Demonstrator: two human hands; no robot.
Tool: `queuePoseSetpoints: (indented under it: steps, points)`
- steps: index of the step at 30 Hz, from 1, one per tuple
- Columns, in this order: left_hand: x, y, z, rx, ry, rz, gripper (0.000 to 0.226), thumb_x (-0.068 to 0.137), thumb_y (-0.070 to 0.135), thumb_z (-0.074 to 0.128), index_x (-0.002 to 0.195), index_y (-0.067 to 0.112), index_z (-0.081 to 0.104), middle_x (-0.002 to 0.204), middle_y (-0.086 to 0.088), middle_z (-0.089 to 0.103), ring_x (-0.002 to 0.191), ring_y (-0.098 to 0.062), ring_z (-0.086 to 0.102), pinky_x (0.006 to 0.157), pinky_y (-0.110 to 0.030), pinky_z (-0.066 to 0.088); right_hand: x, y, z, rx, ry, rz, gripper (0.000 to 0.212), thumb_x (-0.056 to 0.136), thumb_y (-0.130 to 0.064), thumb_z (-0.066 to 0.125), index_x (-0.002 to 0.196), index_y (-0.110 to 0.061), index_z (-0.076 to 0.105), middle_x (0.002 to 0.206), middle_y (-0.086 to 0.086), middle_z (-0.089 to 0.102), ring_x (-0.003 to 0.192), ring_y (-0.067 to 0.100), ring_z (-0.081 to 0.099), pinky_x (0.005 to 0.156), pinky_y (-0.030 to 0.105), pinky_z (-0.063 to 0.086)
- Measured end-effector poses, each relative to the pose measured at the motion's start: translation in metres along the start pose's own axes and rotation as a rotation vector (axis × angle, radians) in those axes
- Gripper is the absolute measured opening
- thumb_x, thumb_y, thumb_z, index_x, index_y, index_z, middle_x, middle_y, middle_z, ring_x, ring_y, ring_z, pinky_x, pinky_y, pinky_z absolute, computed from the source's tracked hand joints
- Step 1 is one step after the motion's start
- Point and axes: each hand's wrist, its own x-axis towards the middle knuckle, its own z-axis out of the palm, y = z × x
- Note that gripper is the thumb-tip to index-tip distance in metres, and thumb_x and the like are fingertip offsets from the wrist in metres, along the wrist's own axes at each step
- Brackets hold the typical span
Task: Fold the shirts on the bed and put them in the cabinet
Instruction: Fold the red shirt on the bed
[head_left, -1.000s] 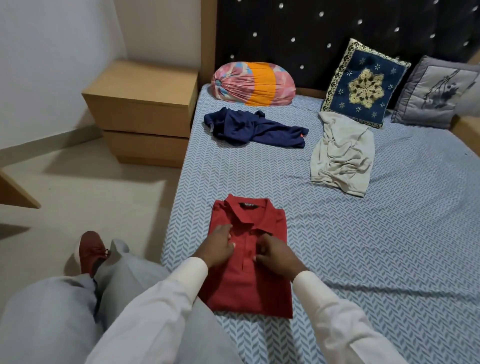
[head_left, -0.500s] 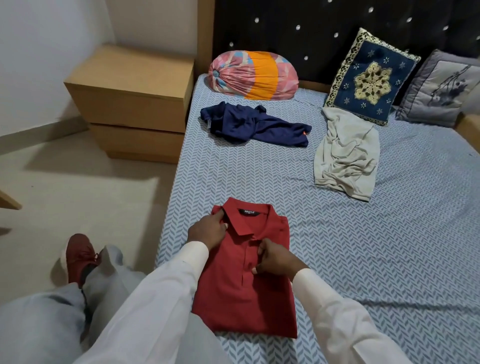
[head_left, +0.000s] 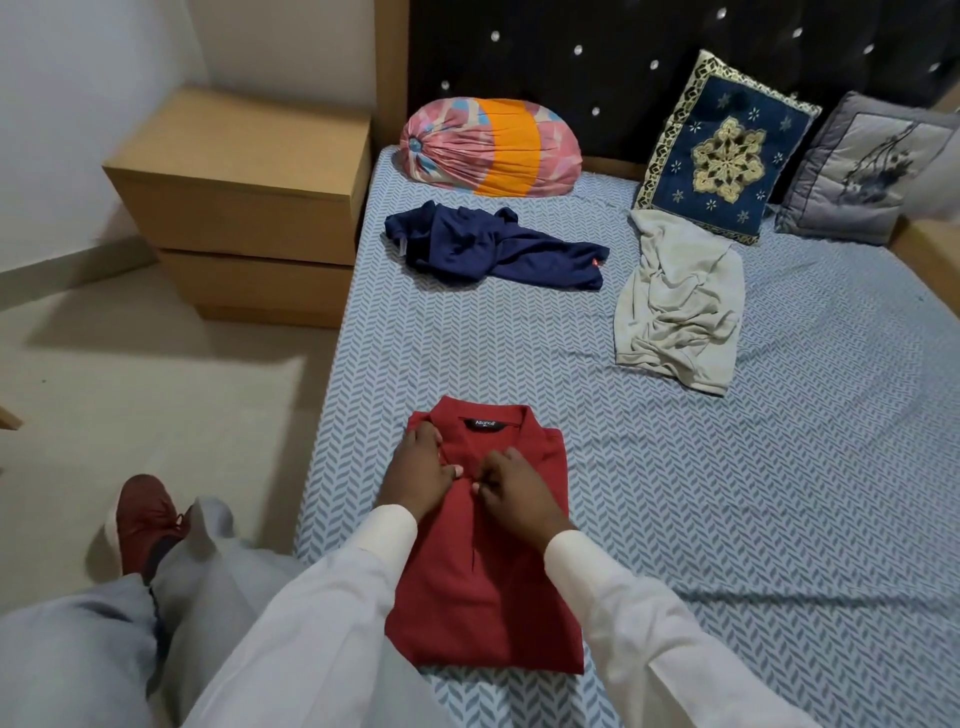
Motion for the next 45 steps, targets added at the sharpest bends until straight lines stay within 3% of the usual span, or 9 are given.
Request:
queuePoseSetpoints:
  steps: [3, 8, 14, 18, 22, 26, 34, 42, 45]
  points:
    - [0.008, 0.011, -0.004, 0.004, -0.008, -0.075, 0.047, 0.078, 0.023, 0.069, 0.117, 0.008, 0.048, 0.119, -0.013, 0.054, 0.109, -0.031, 0.055, 0.093, -0.040, 0.047, 0.004, 0.001, -0.007, 0.073, -0.012, 0.065, 0.007, 0.084, -0.026, 0.069, 0.088, -0.021, 0.066, 0.087, -0.002, 0.062, 0.078, 0.012, 0.061, 0.077, 0.033, 0.050]
    - [0.014, 0.037, -0.008, 0.075, 0.073, 0.049, 0.041, 0.084, 0.016, 0.053, 0.124, 0.016, 0.048, 0.118, -0.013, 0.047, 0.104, -0.037, 0.055, 0.087, -0.039, 0.045, 0.024, 0.023, -0.042, 0.170, 0.322, 0.281, 0.008, 0.085, -0.022, 0.061, 0.093, -0.022, 0.059, 0.087, 0.004, 0.067, 0.083, 0.024, 0.065, 0.073, 0.034, 0.047]
    - [0.031, 0.034, -0.017, 0.337, -0.299, 0.109, 0.029, 0.088, 0.038, 0.065, 0.117, 0.033, 0.063, 0.131, -0.009, 0.035, 0.126, -0.034, 0.035, 0.110, -0.046, 0.035, 0.037, 0.031, -0.056, -0.009, -0.135, 0.118, 0.042, 0.089, -0.002, 0.048, 0.117, -0.028, 0.067, 0.106, 0.003, 0.037, 0.075, 0.033, 0.063, 0.070, 0.038, 0.061]
    - [0.038, 0.034, -0.028, 0.335, -0.259, 0.160, 0.014, 0.090, 0.027, 0.066, 0.103, 0.024, 0.065, 0.123, -0.007, 0.037, 0.120, -0.031, 0.039, 0.103, -0.045, 0.041, 0.045, 0.036, -0.052, 0.048, -0.140, 0.103, 0.024, 0.094, -0.007, 0.053, 0.094, -0.027, 0.067, 0.109, 0.012, 0.049, 0.081, 0.036, 0.066, 0.051, 0.043, 0.061]
    - [0.041, 0.028, -0.032, 0.295, -0.270, 0.153, 0.015, 0.087, 0.022, 0.068, 0.102, 0.025, 0.065, 0.119, -0.006, 0.036, 0.116, -0.029, 0.044, 0.102, -0.043, 0.043, 0.044, 0.034, -0.045, -0.066, -0.092, 0.122, 0.017, 0.098, -0.020, 0.049, 0.096, -0.035, 0.059, 0.105, 0.004, 0.046, 0.073, 0.029, 0.065, 0.057, 0.043, 0.061]
    - [0.038, 0.020, -0.028, 0.237, -0.244, 0.081, 0.057, 0.090, 0.029, 0.065, 0.141, 0.030, 0.040, 0.135, -0.013, 0.032, 0.126, -0.037, 0.041, 0.109, -0.047, 0.037, 0.048, 0.037, -0.039, -0.176, -0.130, 0.100, 0.010, 0.097, -0.027, 0.051, 0.100, -0.037, 0.050, 0.115, 0.005, 0.048, 0.076, 0.023, 0.060, 0.072, 0.044, 0.058]
    - [0.043, -0.004, -0.024, 0.280, -0.121, -0.153, 0.082, 0.094, 0.045, 0.059, 0.153, 0.006, 0.017, 0.149, -0.020, 0.022, 0.134, -0.040, 0.031, 0.111, -0.048, 0.033, 0.047, 0.051, -0.037, 0.262, 0.097, 0.348, 0.057, 0.074, -0.029, 0.085, 0.110, -0.025, 0.040, 0.107, 0.009, 0.056, 0.070, 0.028, 0.070, 0.052, 0.046, 0.061]
    - [0.022, -0.007, -0.025, 0.137, 0.106, -0.144, 0.074, 0.091, 0.023, 0.063, 0.152, 0.009, 0.023, 0.140, -0.021, 0.031, 0.123, -0.041, 0.043, 0.105, -0.045, 0.036, 0.054, 0.045, -0.043, 0.213, -0.022, 0.383, 0.058, 0.085, -0.032, 0.077, 0.131, -0.016, 0.045, 0.123, 0.007, 0.041, 0.084, 0.021, 0.061, 0.050, 0.033, 0.060]
    - [-0.001, -0.014, -0.023, 0.052, 0.160, -0.174, 0.071, 0.090, 0.026, 0.066, 0.147, 0.004, 0.030, 0.137, -0.026, 0.038, 0.125, -0.044, 0.042, 0.106, -0.047, 0.035, 0.048, 0.047, -0.051, 0.399, -0.040, 0.409, 0.052, 0.096, -0.022, 0.063, 0.139, -0.019, 0.035, 0.112, 0.010, 0.052, 0.089, 0.024, 0.062, 0.065, 0.050, 0.062]
